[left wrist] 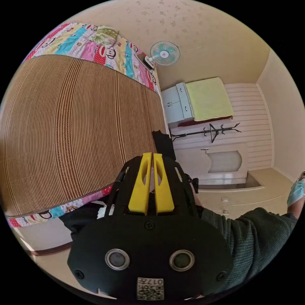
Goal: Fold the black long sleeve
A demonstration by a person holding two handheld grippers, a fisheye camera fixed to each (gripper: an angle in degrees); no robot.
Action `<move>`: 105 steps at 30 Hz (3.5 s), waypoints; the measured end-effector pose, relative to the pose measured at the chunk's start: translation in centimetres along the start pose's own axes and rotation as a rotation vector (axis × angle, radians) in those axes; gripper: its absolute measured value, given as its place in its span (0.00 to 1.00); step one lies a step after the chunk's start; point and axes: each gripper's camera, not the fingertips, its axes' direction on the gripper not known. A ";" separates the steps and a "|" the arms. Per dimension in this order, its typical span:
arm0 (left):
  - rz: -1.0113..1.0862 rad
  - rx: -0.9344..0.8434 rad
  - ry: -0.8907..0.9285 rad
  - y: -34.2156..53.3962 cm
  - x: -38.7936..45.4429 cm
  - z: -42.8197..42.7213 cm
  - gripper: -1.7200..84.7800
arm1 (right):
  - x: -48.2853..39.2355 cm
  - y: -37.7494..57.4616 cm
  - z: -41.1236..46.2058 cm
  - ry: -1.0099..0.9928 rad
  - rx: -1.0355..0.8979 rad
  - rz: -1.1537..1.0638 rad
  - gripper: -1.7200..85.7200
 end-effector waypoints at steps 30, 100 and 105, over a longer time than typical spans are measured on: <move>-0.257 0.360 -0.131 0.0 0.4 5.8 0.01 | -6.9 -19.8 1.2 0.550 -0.284 -0.338 0.05; 0.836 0.484 0.416 13.5 16.4 -10.8 0.08 | -3.2 24.6 18.4 -0.479 -0.117 -1.239 0.16; 0.954 0.440 0.585 15.4 18.2 -14.8 0.08 | 1.7 31.9 25.5 -0.223 -0.192 -1.202 0.13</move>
